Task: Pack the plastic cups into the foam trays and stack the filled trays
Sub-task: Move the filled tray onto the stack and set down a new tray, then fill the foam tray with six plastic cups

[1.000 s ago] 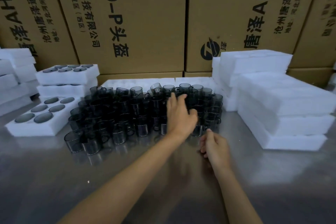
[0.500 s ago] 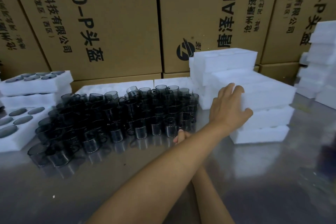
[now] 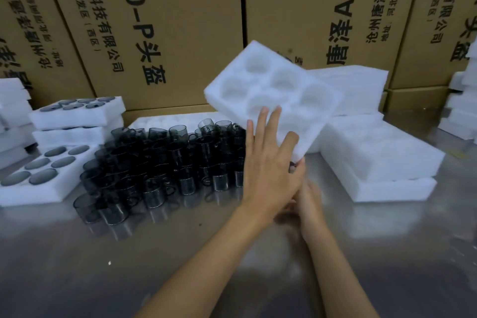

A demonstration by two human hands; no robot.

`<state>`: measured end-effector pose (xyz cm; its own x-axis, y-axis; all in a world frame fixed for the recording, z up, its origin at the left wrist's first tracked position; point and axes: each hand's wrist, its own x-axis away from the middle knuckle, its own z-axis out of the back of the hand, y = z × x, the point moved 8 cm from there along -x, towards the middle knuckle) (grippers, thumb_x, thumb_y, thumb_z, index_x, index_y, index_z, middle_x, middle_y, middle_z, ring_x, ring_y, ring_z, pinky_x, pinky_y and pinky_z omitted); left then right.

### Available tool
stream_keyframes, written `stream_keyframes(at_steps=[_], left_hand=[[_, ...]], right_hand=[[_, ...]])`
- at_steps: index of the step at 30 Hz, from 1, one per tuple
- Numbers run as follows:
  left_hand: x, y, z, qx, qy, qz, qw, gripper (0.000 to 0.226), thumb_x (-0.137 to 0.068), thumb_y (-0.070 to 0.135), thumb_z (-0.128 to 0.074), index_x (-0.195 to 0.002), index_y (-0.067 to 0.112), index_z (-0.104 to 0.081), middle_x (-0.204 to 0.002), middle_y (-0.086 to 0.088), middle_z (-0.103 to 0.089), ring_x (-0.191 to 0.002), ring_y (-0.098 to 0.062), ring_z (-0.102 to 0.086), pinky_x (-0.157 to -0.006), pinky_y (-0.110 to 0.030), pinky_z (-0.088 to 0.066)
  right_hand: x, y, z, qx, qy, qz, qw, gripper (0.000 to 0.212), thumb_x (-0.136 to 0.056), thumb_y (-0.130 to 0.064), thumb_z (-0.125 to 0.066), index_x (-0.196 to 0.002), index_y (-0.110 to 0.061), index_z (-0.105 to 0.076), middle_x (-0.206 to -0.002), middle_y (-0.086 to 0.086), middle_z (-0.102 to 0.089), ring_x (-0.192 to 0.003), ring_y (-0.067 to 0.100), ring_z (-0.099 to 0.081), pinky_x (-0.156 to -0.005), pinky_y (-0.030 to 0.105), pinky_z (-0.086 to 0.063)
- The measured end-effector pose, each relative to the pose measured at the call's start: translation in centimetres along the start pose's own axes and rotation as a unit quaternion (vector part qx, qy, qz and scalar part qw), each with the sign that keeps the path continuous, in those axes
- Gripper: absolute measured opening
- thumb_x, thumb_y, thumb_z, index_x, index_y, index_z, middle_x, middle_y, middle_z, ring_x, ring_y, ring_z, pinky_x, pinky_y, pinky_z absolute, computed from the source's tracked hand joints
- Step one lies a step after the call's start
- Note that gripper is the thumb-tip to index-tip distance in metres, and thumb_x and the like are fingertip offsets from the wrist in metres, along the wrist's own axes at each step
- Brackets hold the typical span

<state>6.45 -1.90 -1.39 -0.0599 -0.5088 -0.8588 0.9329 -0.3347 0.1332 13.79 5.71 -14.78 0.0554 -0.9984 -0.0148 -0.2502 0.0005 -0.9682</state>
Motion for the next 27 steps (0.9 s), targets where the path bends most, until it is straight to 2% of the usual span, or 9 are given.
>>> stream_keyframes(at_steps=[5,8,11,14,18,21,24,26,27], left_hand=[[5.3,-1.8,2.0,-0.132,-0.043,-0.018,0.99,0.028,-0.076,0.03,-0.073,-0.095,0.014,-0.062,-0.143,-0.016,-0.05,-0.142,-0.036,-0.036,-0.122,-0.055,-0.01],[8.2,-0.3,2.7,-0.128,-0.023,-0.072,0.989,0.024,-0.081,0.037,-0.07,-0.088,0.015,-0.064,-0.126,-0.01,-0.064,-0.123,-0.03,-0.057,-0.11,-0.052,-0.033],[8.6,0.5,4.6,-0.072,0.013,-0.077,0.994,0.035,-0.09,0.045,-0.058,-0.081,0.014,-0.069,-0.098,-0.002,-0.072,-0.091,-0.024,-0.067,-0.088,-0.042,-0.046],[6.8,-1.3,7.7,-0.006,0.049,-0.01,0.999,0.029,-0.096,0.033,-0.051,-0.084,0.012,-0.067,-0.084,0.002,-0.067,-0.074,-0.023,-0.06,-0.071,-0.037,-0.045],[5.3,-7.2,10.3,0.065,0.061,0.107,0.99,0.017,-0.095,0.027,-0.048,-0.088,0.019,-0.062,-0.084,0.013,-0.062,-0.076,-0.013,-0.055,-0.067,-0.027,-0.041],[6.6,-13.9,8.8,0.091,-0.042,0.254,0.962,0.008,-0.093,0.026,-0.054,-0.088,0.03,-0.059,-0.088,0.018,-0.063,-0.088,-0.009,-0.059,-0.071,-0.029,-0.048],[9.2,-18.2,6.4,0.184,-0.151,0.356,0.904,0.016,-0.091,0.016,-0.062,-0.083,0.029,-0.068,-0.086,0.016,-0.07,-0.089,-0.009,-0.064,-0.084,-0.032,-0.052],[10.6,-19.0,5.7,0.245,-0.192,0.39,0.867,0.022,-0.092,0.014,-0.065,-0.081,0.031,-0.073,-0.089,0.015,-0.073,-0.091,-0.006,-0.066,-0.086,-0.028,-0.05],[11.1,-19.2,5.5,0.274,-0.202,0.403,0.85,0.023,-0.092,0.015,-0.065,-0.082,0.033,-0.074,-0.092,0.012,-0.074,-0.092,-0.006,-0.067,-0.088,-0.029,-0.051]], right_hand=[[0.0,-2.6,-1.7,-0.117,-0.107,0.001,0.987,0.085,-0.066,-0.086,-0.059,-0.127,-0.027,-0.062,-0.106,0.002,-0.076,-0.082,0.018,-0.074,-0.064,0.034,-0.059],[0.6,-2.2,-3.1,-0.074,-0.117,0.019,0.99,0.079,-0.069,-0.064,-0.077,-0.136,-0.029,-0.055,-0.118,0.002,-0.073,-0.105,0.023,-0.072,-0.082,0.037,-0.058],[1.0,-1.5,-2.7,-0.022,-0.094,0.025,0.995,0.058,-0.071,-0.036,-0.077,-0.126,-0.029,-0.061,-0.105,0.002,-0.076,-0.092,0.017,-0.074,-0.067,0.028,-0.058],[2.0,-0.8,-2.6,0.069,-0.114,0.015,0.991,0.05,-0.066,-0.038,-0.071,-0.116,-0.036,-0.064,-0.102,0.007,-0.074,-0.092,0.02,-0.073,-0.076,0.04,-0.06],[2.7,-0.6,-2.9,0.148,-0.144,-0.011,0.978,0.034,-0.07,-0.04,-0.067,-0.1,-0.022,-0.067,-0.103,0.01,-0.07,-0.095,0.029,-0.068,-0.08,0.042,-0.05],[3.2,0.2,-3.1,0.202,-0.171,-0.04,0.963,0.042,-0.075,-0.052,-0.068,-0.091,-0.014,-0.062,-0.092,0.011,-0.061,-0.086,0.028,-0.058,-0.081,0.041,-0.042],[3.0,0.7,-2.6,0.257,-0.149,-0.038,0.954,0.041,-0.082,-0.056,-0.067,-0.087,-0.015,-0.067,-0.093,0.016,-0.068,-0.089,0.035,-0.065,-0.082,0.041,-0.05],[2.5,0.6,-1.9,0.282,-0.115,-0.027,0.952,0.038,-0.084,-0.051,-0.07,-0.089,-0.014,-0.072,-0.089,0.007,-0.073,-0.088,0.022,-0.07,-0.079,0.032,-0.054],[2.2,0.4,-1.6,0.29,-0.099,-0.021,0.952,0.035,-0.085,-0.048,-0.071,-0.087,-0.014,-0.073,-0.081,-0.001,-0.073,-0.079,0.011,-0.07,-0.067,0.02,-0.053]])
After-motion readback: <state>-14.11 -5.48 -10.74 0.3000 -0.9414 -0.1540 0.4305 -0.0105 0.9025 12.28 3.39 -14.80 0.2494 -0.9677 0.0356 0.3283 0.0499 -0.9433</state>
